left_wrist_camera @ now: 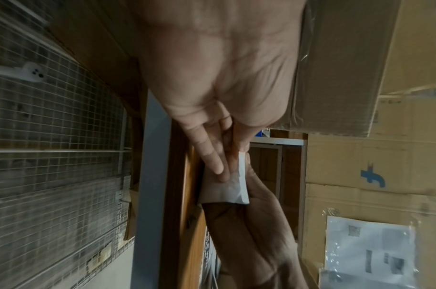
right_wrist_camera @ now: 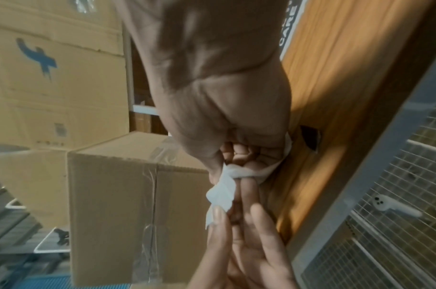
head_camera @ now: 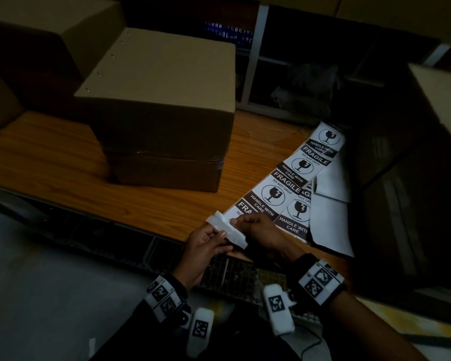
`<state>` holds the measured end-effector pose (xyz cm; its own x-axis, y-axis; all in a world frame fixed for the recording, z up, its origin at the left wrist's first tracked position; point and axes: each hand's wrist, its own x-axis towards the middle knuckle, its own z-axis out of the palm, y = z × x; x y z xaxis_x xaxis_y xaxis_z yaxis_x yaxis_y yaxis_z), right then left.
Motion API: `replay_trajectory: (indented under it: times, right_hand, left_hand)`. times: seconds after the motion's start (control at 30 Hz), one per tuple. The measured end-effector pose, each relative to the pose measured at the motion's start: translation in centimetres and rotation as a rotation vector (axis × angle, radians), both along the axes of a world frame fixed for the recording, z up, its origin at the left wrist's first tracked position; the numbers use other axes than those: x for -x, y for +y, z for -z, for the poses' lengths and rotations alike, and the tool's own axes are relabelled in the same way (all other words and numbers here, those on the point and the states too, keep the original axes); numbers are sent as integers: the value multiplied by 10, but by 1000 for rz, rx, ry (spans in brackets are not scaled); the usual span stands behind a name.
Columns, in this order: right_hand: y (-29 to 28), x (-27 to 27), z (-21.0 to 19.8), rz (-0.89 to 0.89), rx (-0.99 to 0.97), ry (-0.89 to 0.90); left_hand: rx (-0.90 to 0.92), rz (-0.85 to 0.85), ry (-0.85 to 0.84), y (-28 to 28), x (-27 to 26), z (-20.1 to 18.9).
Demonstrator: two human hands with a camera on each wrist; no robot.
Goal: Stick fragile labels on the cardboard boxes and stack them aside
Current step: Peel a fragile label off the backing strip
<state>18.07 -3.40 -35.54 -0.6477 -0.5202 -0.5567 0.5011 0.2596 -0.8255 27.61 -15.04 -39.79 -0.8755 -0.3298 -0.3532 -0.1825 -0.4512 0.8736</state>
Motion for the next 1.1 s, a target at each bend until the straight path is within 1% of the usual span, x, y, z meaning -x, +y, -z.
replay_trajectory:
  times: [0.07, 0.13, 0.23, 0.27, 0.3, 0.33, 0.4, 0.43, 0.47, 0.53, 0.6, 0.63, 0.7, 0.77, 0.9, 1.1]
  right_hand:
    - [1, 1, -2, 14, 5, 29]
    - [4, 2, -3, 37, 33, 17]
    - [6, 1, -14, 50, 131, -94]
    - [6, 2, -18, 48, 141, -103]
    - [5, 4, -19, 40, 108, -21]
    - [4, 5, -18, 10, 35, 146]
    - [0, 7, -15, -165, -224, 614]
    - [-3, 6, -10, -244, -337, 800]
    - [-7, 5, -7, -279, -411, 924]
    - [-11, 4, -2, -276, -469, 1060]
    - [-12, 6, 9, -267, -488, 1137]
    - [-12, 7, 12, -268, -490, 1138]
    - [-11, 11, 16, -286, -470, 1079]
    - [-11, 12, 17, -284, -410, 985]
    - [-10, 14, 17, -209, -257, 782]
    - [-10, 20, 25, -181, -133, 521]
  left_hand:
    - [10, 6, -5, 0, 1, -1]
    - [31, 15, -8, 1, 2, -2]
    - [21, 44, 4, -2, 4, -2]
    - [13, 59, 9, -3, 5, -1]
    - [20, 66, 11, -3, 5, -1]
    - [42, 62, 6, -3, 5, -1]
    - [81, 51, 12, 0, 7, -2]
    - [94, 50, 20, 1, 9, -3]
    - [106, 49, 24, 2, 10, -3]
    - [116, 50, 24, 3, 13, -3]
    - [86, 49, 20, 2, 14, -2]
    - [65, 61, 30, 2, 13, -3]
    - [25, 98, 45, 2, 12, -6]
    - [-12, 117, 45, 0, 12, -8]
    - [-46, 118, 44, -5, 14, -8]
    - [-84, 110, 48, -8, 12, -11]
